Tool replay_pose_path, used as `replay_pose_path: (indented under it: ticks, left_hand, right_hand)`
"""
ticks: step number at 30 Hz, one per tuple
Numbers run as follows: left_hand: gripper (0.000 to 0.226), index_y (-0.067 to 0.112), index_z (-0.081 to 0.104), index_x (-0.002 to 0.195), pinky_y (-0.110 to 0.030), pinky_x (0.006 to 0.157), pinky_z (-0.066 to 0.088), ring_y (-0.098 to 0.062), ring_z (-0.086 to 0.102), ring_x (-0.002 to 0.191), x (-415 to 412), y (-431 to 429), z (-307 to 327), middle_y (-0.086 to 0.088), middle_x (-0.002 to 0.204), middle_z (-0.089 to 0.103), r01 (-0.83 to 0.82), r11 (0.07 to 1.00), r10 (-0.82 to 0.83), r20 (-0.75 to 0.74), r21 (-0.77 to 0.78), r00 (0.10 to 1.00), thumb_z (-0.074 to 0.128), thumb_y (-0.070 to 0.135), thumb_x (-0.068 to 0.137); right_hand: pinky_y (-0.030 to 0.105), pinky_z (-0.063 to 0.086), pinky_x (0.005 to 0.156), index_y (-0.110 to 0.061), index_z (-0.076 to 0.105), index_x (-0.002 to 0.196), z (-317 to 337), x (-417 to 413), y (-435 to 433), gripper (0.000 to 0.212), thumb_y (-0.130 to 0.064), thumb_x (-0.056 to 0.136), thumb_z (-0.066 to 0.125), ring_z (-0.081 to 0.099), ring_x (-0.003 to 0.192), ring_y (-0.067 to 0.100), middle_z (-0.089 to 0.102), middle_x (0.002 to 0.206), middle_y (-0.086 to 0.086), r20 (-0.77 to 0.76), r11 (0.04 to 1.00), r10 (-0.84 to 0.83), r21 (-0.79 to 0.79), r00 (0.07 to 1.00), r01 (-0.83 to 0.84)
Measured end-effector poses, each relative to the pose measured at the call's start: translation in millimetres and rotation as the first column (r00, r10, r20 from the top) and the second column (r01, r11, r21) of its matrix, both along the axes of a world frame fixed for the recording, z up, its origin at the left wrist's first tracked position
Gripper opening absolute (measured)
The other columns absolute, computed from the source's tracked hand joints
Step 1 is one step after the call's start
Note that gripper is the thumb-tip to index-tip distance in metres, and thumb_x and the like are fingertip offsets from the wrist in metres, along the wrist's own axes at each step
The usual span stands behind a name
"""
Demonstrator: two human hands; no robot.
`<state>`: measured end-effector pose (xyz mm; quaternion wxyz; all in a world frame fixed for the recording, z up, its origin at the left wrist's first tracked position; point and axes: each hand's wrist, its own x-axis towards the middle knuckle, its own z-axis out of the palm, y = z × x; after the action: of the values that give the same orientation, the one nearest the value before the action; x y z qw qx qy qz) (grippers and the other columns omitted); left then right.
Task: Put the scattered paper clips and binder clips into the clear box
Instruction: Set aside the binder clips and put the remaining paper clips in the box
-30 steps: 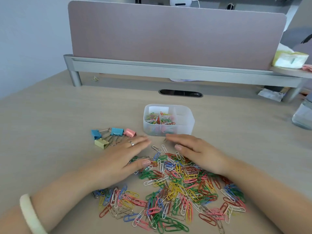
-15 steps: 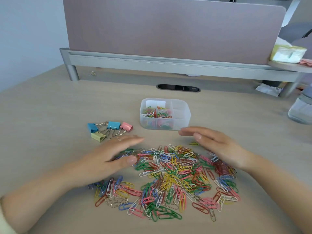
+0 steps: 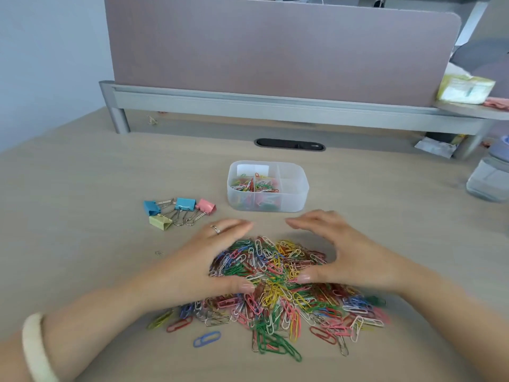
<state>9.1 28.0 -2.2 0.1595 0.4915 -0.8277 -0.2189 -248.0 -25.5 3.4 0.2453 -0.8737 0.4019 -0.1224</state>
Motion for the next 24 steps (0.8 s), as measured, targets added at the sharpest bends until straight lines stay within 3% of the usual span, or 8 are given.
replay_pose_path:
  ticks: [4, 8, 12, 15, 19, 24]
  left_hand:
    - [0.102, 0.043, 0.021, 0.136, 0.000, 0.092, 0.008, 0.018, 0.007, 0.114, 8, -10, -3, 0.034, 0.125, 0.023, -0.008, 0.991, 0.032, 0.172, -0.137, 0.985, 0.039, 0.089, 0.047]
    - [0.084, 0.044, 0.034, 0.131, -0.003, 0.083, 0.019, 0.000, 0.027, 0.111, -3, -17, -4, 0.021, 0.119, 0.038, 0.028, 0.981, 0.016, 0.222, -0.192, 0.975, 0.049, 0.079, 0.057]
    - [0.065, 0.042, 0.044, 0.124, -0.008, 0.079, 0.027, 0.001, 0.035, 0.101, -6, -33, 0, 0.023, 0.103, 0.035, 0.055, 0.986, -0.023, 0.199, -0.155, 0.980, 0.055, 0.070, 0.066]
    - [0.057, 0.040, 0.049, 0.118, -0.019, 0.082, 0.036, 0.003, 0.039, 0.097, -7, -40, -1, 0.024, 0.099, 0.039, 0.065, 0.987, -0.038, 0.181, -0.145, 0.983, 0.047, 0.069, 0.068]
    - [0.033, 0.037, 0.054, 0.106, -0.004, 0.065, 0.030, 0.001, 0.041, 0.097, -8, -39, -2, 0.021, 0.097, 0.047, 0.034, 0.982, -0.007, 0.146, -0.184, 0.989, 0.053, 0.056, 0.078]
    - [0.017, 0.036, 0.059, 0.098, 0.000, 0.068, 0.029, 0.005, 0.040, 0.089, -6, -35, -2, 0.019, 0.094, 0.051, -0.001, 0.981, 0.012, 0.055, -0.192, 0.998, 0.055, 0.043, 0.083]
  right_hand:
    - [0.022, 0.026, 0.102, -0.040, 0.024, 0.138, -2, 10, 2, 0.097, -0.074, 0.056, 0.063, 0.026, 0.113, 0.003, 0.030, 0.112, -0.019, -0.237, 0.996, 0.035, -0.077, 0.971, -0.055]
    - [0.017, 0.034, 0.089, -0.039, 0.042, 0.130, 3, 32, -7, 0.071, -0.061, 0.067, 0.065, 0.040, 0.102, 0.001, 0.040, 0.107, -0.012, -0.203, 0.990, 0.085, -0.096, 0.975, -0.106]
    - [0.022, 0.039, 0.086, -0.036, 0.053, 0.121, 7, 41, -14, 0.051, -0.049, 0.074, 0.067, 0.048, 0.096, 0.002, 0.050, 0.103, -0.009, -0.173, 0.988, 0.121, -0.079, 0.977, -0.137]
    - [0.028, 0.042, 0.086, -0.032, 0.060, 0.113, 6, 44, -17, 0.039, -0.042, 0.076, 0.067, 0.051, 0.093, 0.004, 0.055, 0.100, -0.007, -0.140, 0.986, 0.129, -0.088, 0.982, -0.142]
    - [0.027, 0.043, 0.082, -0.028, 0.065, 0.102, 2, 43, -19, 0.024, -0.029, 0.079, 0.065, 0.053, 0.086, 0.003, 0.057, 0.092, -0.005, -0.073, 0.984, 0.137, -0.102, 0.988, -0.144]
    - [0.022, 0.045, 0.079, -0.028, 0.067, 0.098, -1, 41, -25, 0.021, -0.029, 0.077, 0.064, 0.056, 0.085, 0.002, 0.060, 0.089, -0.009, 0.020, 0.992, 0.116, -0.055, 0.993, -0.115]
